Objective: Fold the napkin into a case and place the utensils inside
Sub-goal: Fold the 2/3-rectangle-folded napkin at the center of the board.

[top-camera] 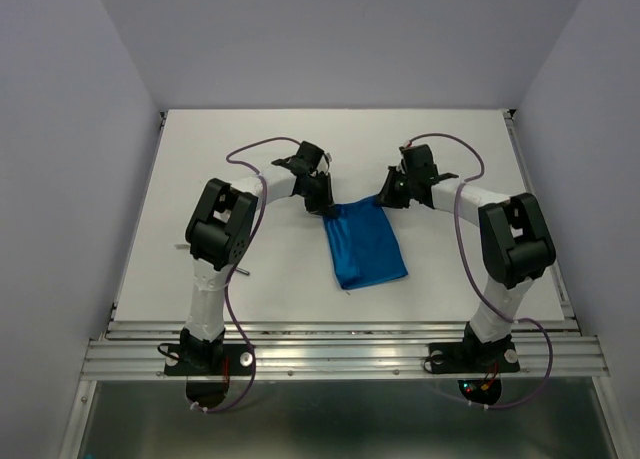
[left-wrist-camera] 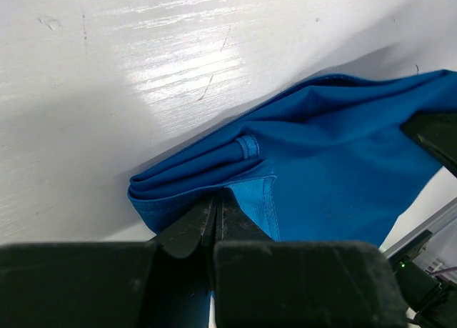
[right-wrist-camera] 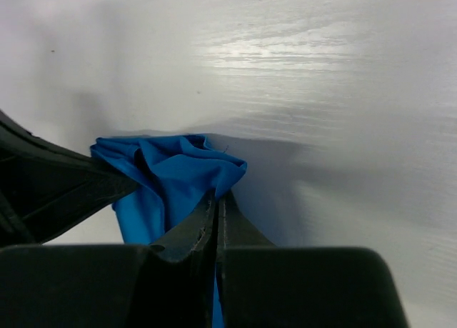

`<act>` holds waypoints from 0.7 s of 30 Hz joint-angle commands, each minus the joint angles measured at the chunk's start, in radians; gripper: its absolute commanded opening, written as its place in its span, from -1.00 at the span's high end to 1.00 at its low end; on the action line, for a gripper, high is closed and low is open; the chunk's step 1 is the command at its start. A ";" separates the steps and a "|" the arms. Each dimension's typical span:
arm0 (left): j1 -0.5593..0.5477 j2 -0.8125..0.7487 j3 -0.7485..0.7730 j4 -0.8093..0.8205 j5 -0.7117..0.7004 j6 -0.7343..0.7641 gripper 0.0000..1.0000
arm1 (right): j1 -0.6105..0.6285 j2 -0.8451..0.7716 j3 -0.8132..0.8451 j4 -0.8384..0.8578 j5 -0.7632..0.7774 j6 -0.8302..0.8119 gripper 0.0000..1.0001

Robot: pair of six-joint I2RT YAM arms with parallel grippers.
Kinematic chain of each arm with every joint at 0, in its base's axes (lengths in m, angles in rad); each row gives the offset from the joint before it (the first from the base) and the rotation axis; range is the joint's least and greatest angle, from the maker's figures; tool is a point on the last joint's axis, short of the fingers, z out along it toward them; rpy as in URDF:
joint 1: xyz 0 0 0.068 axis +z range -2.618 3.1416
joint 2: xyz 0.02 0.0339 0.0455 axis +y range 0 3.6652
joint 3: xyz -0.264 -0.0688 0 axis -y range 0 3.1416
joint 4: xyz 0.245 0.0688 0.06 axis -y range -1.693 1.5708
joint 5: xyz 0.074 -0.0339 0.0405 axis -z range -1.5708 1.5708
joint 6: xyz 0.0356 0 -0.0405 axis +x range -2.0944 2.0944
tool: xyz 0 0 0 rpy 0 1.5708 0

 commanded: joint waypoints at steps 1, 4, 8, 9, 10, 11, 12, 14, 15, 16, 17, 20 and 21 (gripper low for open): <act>-0.017 0.032 -0.014 -0.033 -0.026 0.010 1.00 | 0.034 -0.063 0.005 0.000 -0.010 0.022 0.99; -0.020 0.028 -0.018 -0.031 -0.028 0.009 1.00 | 0.057 -0.061 0.012 0.003 -0.010 0.028 0.99; -0.023 0.025 -0.027 -0.025 -0.028 0.006 1.00 | 0.097 -0.054 0.030 -0.003 -0.005 0.033 0.99; -0.023 0.026 -0.029 -0.024 -0.026 0.006 1.00 | 0.106 -0.052 0.035 -0.003 -0.002 0.035 0.99; -0.023 0.026 -0.029 -0.022 -0.026 0.006 1.00 | 0.116 -0.049 0.045 -0.006 0.001 0.039 0.99; -0.024 0.025 -0.031 -0.022 -0.026 0.006 1.00 | 0.134 -0.048 0.050 -0.006 0.007 0.047 0.99; -0.024 0.024 -0.031 -0.021 -0.028 0.004 1.00 | 0.134 -0.048 0.055 -0.006 0.010 0.050 0.99; -0.026 0.023 -0.031 -0.019 -0.025 0.004 1.00 | 0.160 -0.043 0.065 -0.006 0.018 0.065 0.99; -0.027 0.023 -0.032 -0.019 -0.024 0.004 1.00 | 0.160 -0.041 0.071 -0.008 0.021 0.068 0.99; -0.027 0.023 -0.032 -0.019 -0.024 0.004 1.00 | 0.175 -0.034 0.085 -0.016 0.036 0.077 0.99; -0.027 0.023 -0.032 -0.019 -0.024 0.005 1.00 | 0.176 -0.031 0.094 -0.023 0.042 0.081 0.99; -0.026 0.021 -0.035 -0.018 -0.024 0.004 1.00 | 0.215 -0.018 0.113 -0.040 0.073 0.096 0.99; -0.027 0.020 -0.038 -0.015 -0.024 0.004 1.00 | 0.229 -0.012 0.120 -0.042 0.079 0.100 0.99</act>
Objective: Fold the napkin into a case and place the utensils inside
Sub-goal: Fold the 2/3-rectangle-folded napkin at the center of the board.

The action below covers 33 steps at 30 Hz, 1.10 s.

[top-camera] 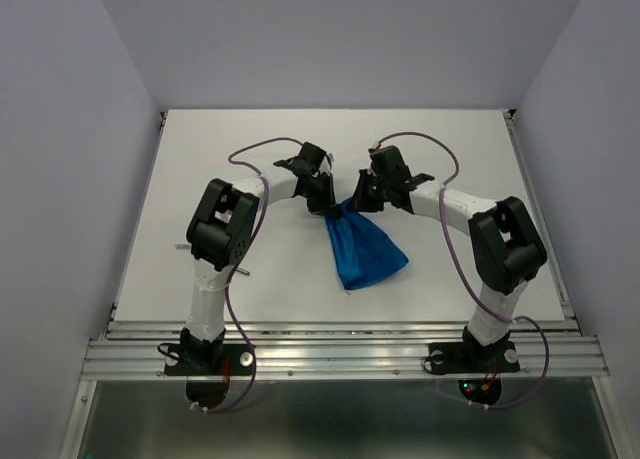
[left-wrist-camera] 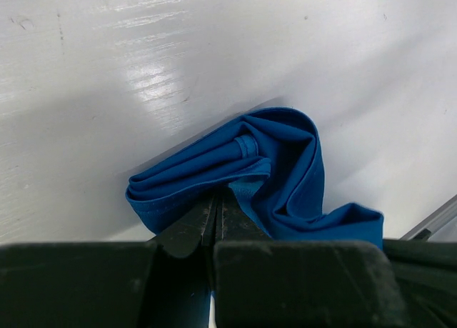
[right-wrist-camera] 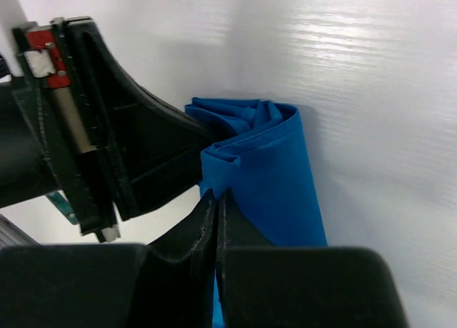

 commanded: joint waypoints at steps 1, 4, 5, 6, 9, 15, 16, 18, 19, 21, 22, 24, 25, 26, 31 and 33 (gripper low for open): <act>-0.016 0.019 -0.038 -0.028 -0.025 0.010 1.00 | 0.043 0.016 0.063 -0.007 0.053 0.038 0.99; -0.018 0.016 -0.047 -0.020 -0.022 0.007 1.00 | 0.066 0.027 0.072 -0.013 0.083 0.061 0.99; -0.018 0.014 -0.052 -0.019 -0.021 0.007 1.00 | 0.075 0.027 0.075 -0.018 0.100 0.073 0.99; -0.018 0.014 -0.053 -0.016 -0.021 0.007 1.00 | 0.075 0.030 0.075 -0.018 0.105 0.079 0.99; -0.018 0.011 -0.062 -0.011 -0.019 0.005 1.00 | 0.095 0.036 0.083 -0.025 0.146 0.104 0.99; -0.019 0.008 -0.072 -0.002 -0.018 0.000 1.00 | 0.115 0.056 0.078 -0.042 0.204 0.127 0.99; -0.018 0.006 -0.072 -0.002 -0.018 -0.001 1.00 | 0.124 0.059 0.078 -0.042 0.209 0.127 0.99; -0.019 0.006 -0.076 0.000 -0.016 -0.003 1.00 | 0.124 0.067 0.078 -0.042 0.217 0.135 0.99; -0.019 0.005 -0.076 0.001 -0.015 -0.003 1.00 | 0.124 0.070 0.079 -0.042 0.218 0.136 0.99; -0.019 0.003 -0.081 0.003 -0.018 -0.004 1.00 | 0.124 0.082 0.089 -0.054 0.217 0.138 0.99; -0.019 0.003 -0.081 0.003 -0.018 -0.006 1.00 | 0.124 0.085 0.092 -0.068 0.221 0.136 0.99; -0.019 0.002 -0.085 0.003 -0.019 -0.006 1.00 | 0.124 0.067 0.083 -0.076 0.232 0.136 0.73; -0.019 0.002 -0.085 0.001 -0.019 -0.004 1.00 | 0.124 0.052 0.073 -0.078 0.234 0.135 0.51; -0.019 0.002 -0.087 0.001 -0.021 -0.004 1.00 | 0.124 0.035 0.063 -0.084 0.287 0.135 0.15; -0.021 0.008 -0.085 -0.005 -0.025 -0.006 1.00 | 0.124 -0.129 0.001 -0.119 0.390 0.084 -0.46; -0.021 0.008 -0.088 -0.005 -0.027 -0.004 1.00 | 0.133 -0.213 -0.035 -0.143 0.413 0.060 -0.47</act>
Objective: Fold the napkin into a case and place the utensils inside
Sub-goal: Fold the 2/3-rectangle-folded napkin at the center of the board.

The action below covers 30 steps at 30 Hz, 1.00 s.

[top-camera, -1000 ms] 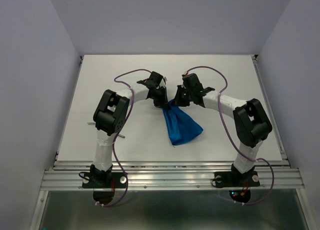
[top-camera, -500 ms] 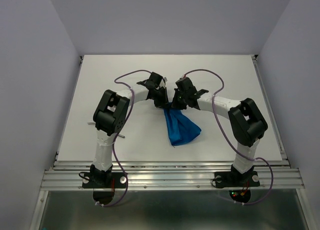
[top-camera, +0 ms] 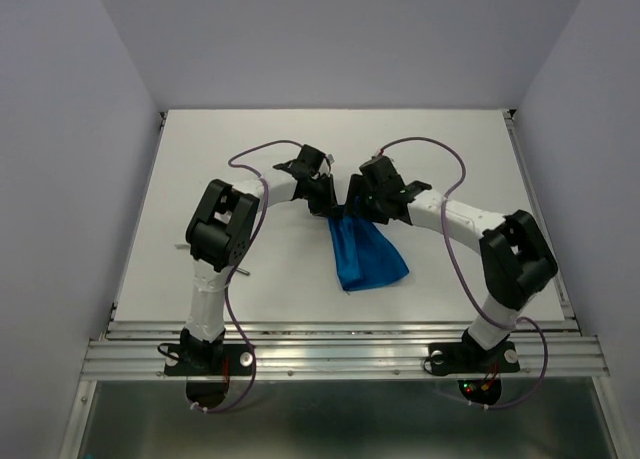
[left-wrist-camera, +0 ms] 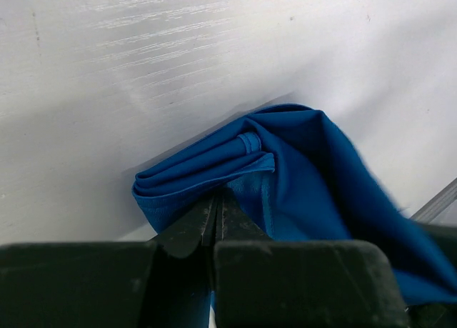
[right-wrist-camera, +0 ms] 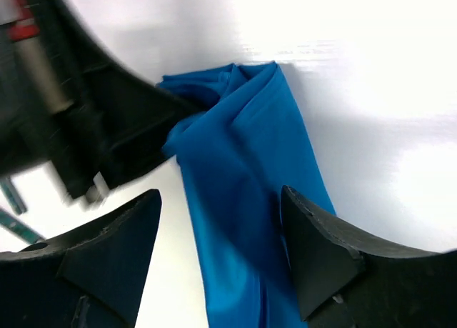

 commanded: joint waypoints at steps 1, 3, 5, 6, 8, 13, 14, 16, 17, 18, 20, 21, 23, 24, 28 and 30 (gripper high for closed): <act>-0.018 0.014 -0.048 -0.075 -0.057 0.024 1.00 | 0.022 -0.209 -0.048 -0.035 0.096 -0.044 -0.47; -0.018 0.013 -0.054 -0.070 -0.059 0.024 1.00 | 0.033 -0.252 -0.076 -0.040 0.101 -0.047 -0.45; -0.019 0.013 -0.057 -0.068 -0.059 0.021 1.00 | 0.045 -0.302 -0.119 -0.023 0.069 -0.040 -0.37; -0.019 0.013 -0.057 -0.068 -0.059 0.020 1.00 | 0.055 -0.310 -0.131 -0.018 0.057 -0.035 -0.15; -0.019 0.014 -0.057 -0.065 -0.057 0.017 1.00 | 0.056 -0.307 -0.170 0.041 -0.053 -0.035 0.32; -0.019 0.017 -0.047 -0.072 -0.059 0.015 1.00 | 0.056 -0.203 -0.197 0.195 -0.310 -0.020 0.97; -0.019 0.017 -0.045 -0.072 -0.060 0.015 1.00 | 0.045 -0.185 -0.202 0.242 -0.351 -0.003 0.99; -0.019 0.019 -0.039 -0.079 -0.060 0.017 1.00 | 0.027 -0.136 -0.228 0.302 -0.412 0.022 0.99; -0.019 0.020 -0.039 -0.078 -0.060 0.018 1.00 | 0.016 -0.122 -0.239 0.352 -0.437 0.037 0.99; -0.019 0.020 -0.037 -0.079 -0.062 0.018 1.00 | -0.006 -0.109 -0.250 0.426 -0.492 0.064 0.99; -0.019 0.022 -0.037 -0.081 -0.062 0.020 1.00 | -0.021 -0.073 -0.266 0.509 -0.557 0.095 0.99; -0.019 0.023 -0.036 -0.081 -0.062 0.021 1.00 | -0.033 -0.057 -0.265 0.528 -0.575 0.100 0.99; -0.019 0.026 -0.031 -0.087 -0.062 0.023 1.00 | -0.047 -0.005 -0.262 0.578 -0.617 0.124 0.99; -0.019 0.028 -0.030 -0.087 -0.062 0.024 1.00 | -0.059 0.012 -0.263 0.600 -0.652 0.134 0.99; -0.019 0.031 -0.024 -0.090 -0.060 0.026 1.00 | -0.084 0.079 -0.267 0.650 -0.696 0.154 0.99; -0.019 0.036 -0.016 -0.093 -0.062 0.029 1.00 | -0.095 0.120 -0.265 0.653 -0.719 0.149 0.99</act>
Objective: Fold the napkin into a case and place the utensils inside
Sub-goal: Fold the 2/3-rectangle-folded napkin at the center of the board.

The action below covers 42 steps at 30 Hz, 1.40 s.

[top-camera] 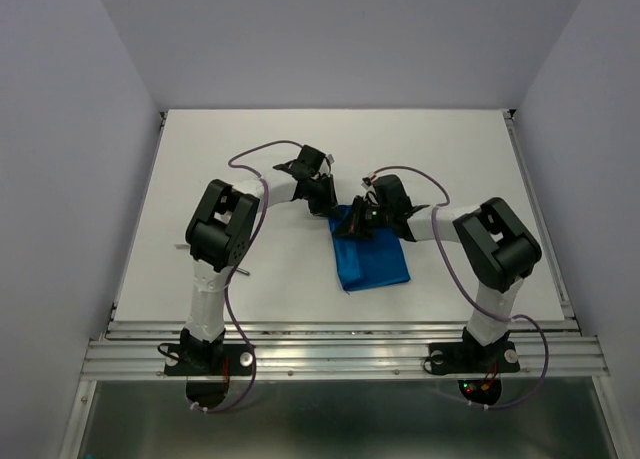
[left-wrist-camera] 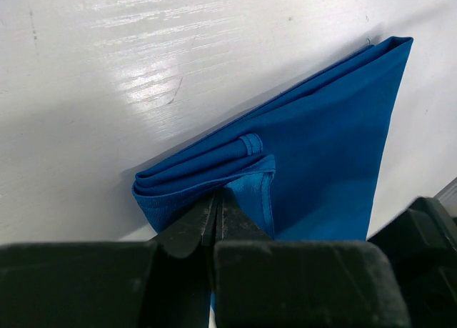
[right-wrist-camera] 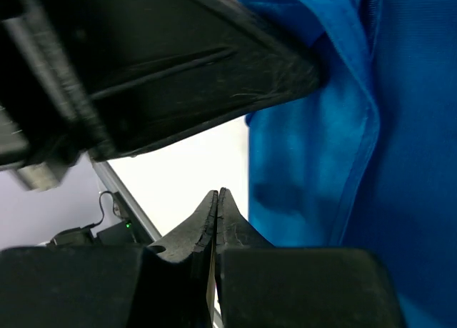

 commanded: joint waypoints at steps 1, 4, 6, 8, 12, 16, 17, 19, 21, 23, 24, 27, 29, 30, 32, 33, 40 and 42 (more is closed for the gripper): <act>-0.018 0.041 -0.004 -0.109 -0.061 0.037 1.00 | -0.031 0.068 0.005 0.130 -0.124 0.022 0.99; -0.018 0.048 0.007 -0.114 -0.063 0.037 1.00 | -0.031 0.113 0.002 0.134 -0.144 0.013 0.99; -0.018 0.050 0.010 -0.116 -0.063 0.039 1.00 | -0.031 0.126 -0.003 0.147 -0.174 0.009 0.99; -0.018 0.054 0.013 -0.117 -0.063 0.037 1.00 | -0.031 0.130 -0.015 0.148 -0.178 0.004 0.99; -0.018 0.060 0.018 -0.119 -0.064 0.036 1.00 | -0.031 0.125 -0.036 0.145 -0.194 -0.008 0.99; -0.018 0.065 0.021 -0.122 -0.066 0.037 1.00 | -0.031 0.114 -0.065 0.139 -0.206 -0.022 0.99; -0.018 0.065 0.021 -0.122 -0.066 0.037 1.00 | -0.031 0.113 -0.072 0.139 -0.210 -0.025 0.99; -0.018 0.068 0.024 -0.123 -0.066 0.036 1.00 | -0.031 0.103 -0.091 0.141 -0.224 -0.031 0.99; -0.018 0.070 0.026 -0.123 -0.067 0.036 1.00 | -0.031 0.090 -0.113 0.141 -0.236 -0.042 0.99; -0.018 0.073 0.029 -0.125 -0.067 0.036 1.00 | -0.031 0.079 -0.125 0.139 -0.259 -0.056 0.99; -0.018 0.074 0.032 -0.126 -0.069 0.036 1.00 | -0.031 0.067 -0.130 0.136 -0.266 -0.062 0.99; -0.018 0.076 0.033 -0.128 -0.069 0.034 1.00 | -0.022 0.042 -0.141 0.099 -0.282 -0.102 0.99; -0.018 0.076 0.033 -0.129 -0.069 0.034 1.00 | -0.022 0.012 -0.135 0.075 -0.287 -0.125 0.99; -0.018 0.076 0.035 -0.128 -0.069 0.033 1.00 | -0.022 0.005 -0.130 0.043 -0.287 -0.149 0.99; -0.018 0.077 0.036 -0.129 -0.070 0.033 1.00 | -0.013 -0.010 -0.124 0.016 -0.290 -0.166 0.99; -0.018 0.077 0.038 -0.129 -0.070 0.033 1.00 | -0.013 -0.015 -0.121 0.010 -0.295 -0.168 0.99; -0.018 0.076 0.038 -0.136 -0.073 0.033 1.00 | 0.006 -0.053 -0.066 0.004 -0.306 -0.146 0.99; -0.018 0.076 0.038 -0.137 -0.075 0.033 1.00 | 0.018 -0.056 -0.043 0.009 -0.309 -0.134 0.99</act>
